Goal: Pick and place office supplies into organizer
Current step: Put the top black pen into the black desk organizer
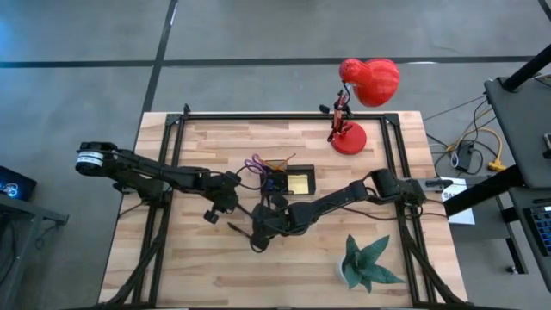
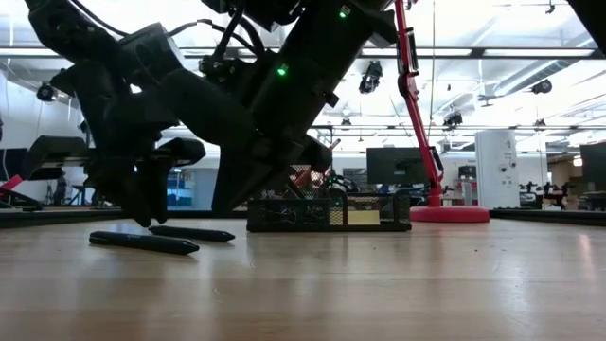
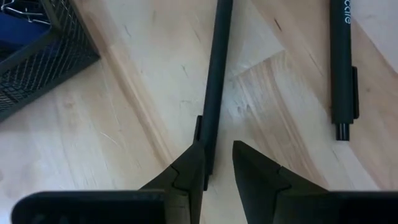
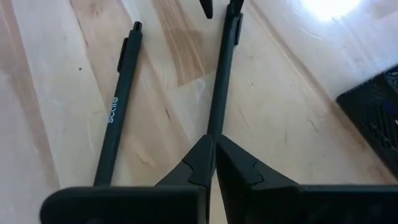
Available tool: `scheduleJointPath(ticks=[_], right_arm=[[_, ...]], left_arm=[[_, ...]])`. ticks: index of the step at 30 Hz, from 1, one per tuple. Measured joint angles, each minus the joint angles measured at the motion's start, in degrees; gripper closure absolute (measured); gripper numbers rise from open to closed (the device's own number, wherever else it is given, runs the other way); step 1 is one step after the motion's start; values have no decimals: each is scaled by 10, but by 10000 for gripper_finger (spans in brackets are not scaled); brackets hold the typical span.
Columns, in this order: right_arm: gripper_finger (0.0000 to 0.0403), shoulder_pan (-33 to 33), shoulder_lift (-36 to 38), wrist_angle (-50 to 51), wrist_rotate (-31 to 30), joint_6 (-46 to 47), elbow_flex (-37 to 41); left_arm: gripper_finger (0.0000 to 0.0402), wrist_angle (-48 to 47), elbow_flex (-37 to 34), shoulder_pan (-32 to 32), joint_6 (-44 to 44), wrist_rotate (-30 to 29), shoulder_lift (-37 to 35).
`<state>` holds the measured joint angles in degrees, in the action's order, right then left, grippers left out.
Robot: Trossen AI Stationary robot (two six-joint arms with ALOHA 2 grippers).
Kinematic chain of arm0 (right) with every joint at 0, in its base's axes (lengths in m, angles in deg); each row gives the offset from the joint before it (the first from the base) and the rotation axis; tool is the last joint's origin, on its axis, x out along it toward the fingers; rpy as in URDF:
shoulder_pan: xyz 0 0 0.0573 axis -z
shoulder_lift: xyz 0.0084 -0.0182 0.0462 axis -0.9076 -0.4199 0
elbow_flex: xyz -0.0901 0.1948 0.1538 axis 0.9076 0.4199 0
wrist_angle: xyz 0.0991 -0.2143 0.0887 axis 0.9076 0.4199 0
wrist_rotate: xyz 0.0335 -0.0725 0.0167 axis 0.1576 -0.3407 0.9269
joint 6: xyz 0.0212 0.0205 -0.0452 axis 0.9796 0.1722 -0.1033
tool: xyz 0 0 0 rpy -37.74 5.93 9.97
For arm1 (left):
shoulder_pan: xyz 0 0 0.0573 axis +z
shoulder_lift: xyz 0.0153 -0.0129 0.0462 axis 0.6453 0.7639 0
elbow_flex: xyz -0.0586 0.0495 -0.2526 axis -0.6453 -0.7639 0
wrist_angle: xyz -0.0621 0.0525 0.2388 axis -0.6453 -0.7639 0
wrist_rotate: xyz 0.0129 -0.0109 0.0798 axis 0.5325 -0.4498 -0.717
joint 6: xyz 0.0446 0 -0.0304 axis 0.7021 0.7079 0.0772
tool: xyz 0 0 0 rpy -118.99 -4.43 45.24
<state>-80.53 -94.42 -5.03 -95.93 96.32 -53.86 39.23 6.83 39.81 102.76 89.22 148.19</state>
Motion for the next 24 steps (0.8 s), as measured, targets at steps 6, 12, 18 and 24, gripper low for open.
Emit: scheduleJointPath(ticks=[6,12,18,24], right_arm=[[390,0,0,1,11,49,0],[390,0,0,27,12,60,0],[390,0,0,35,29,58,0],[390,0,0,34,29,56,0]], left_arm=[[332,2,0,0,0,0,0],[332,9,0,0,2,-27,0],[330,8,-1,0,15,-29,0],[330,6,-1,0,11,-32,0]])
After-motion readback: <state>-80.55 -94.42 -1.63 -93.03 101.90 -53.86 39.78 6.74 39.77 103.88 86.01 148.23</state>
